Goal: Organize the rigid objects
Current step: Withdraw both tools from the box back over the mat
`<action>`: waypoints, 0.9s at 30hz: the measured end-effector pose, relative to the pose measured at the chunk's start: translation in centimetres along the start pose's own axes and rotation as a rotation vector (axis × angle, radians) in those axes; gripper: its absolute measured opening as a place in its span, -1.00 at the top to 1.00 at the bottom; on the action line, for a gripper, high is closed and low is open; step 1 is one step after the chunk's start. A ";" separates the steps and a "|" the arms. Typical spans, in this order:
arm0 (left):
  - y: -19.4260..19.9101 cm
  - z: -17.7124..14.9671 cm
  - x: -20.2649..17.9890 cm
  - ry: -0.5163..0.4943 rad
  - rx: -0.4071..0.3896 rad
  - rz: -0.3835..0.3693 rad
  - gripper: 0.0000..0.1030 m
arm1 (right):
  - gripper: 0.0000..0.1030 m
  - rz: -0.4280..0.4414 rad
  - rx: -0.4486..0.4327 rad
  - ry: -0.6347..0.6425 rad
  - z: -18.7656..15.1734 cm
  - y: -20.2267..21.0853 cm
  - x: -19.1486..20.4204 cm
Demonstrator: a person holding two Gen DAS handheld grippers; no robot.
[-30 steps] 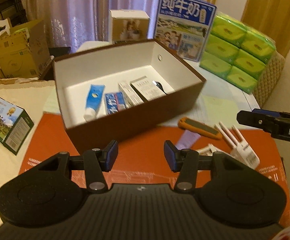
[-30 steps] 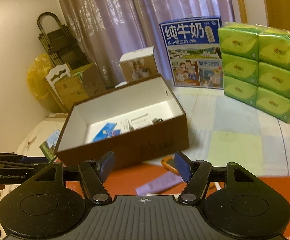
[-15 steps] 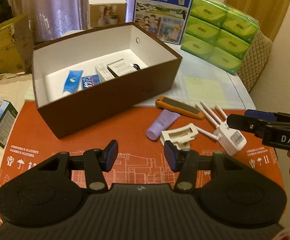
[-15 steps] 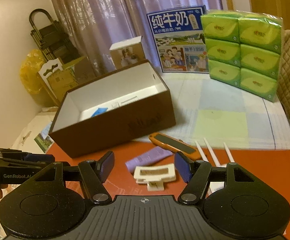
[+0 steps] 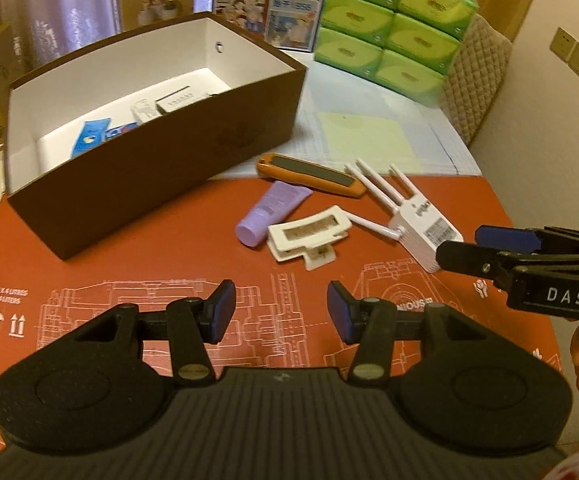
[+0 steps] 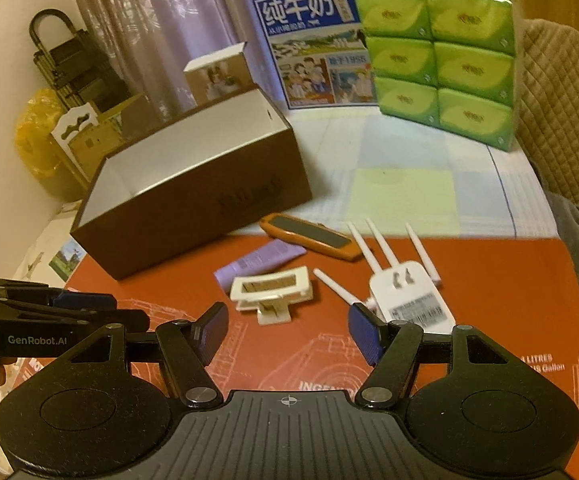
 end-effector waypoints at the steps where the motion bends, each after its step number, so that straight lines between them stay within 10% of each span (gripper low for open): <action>1: -0.1 0.0 -0.3 -0.007 0.000 -0.005 0.10 | -0.23 -0.002 0.002 -0.003 -0.1 0.0 -0.1; 27: -6.8 -0.1 -1.9 -0.159 -0.010 -0.086 0.11 | -0.23 -0.168 0.063 -0.009 -2.4 -2.5 -6.1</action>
Point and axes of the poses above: each gripper's, at about its wrist camera, not at the fingertips, and y roughly against the way its jaws point, x to its left, z to its top, the point moved 7 cm from there along -y, roughly the way its jaws point, and after that the axes turned 1 degree about -y, right-handed, at the moved point
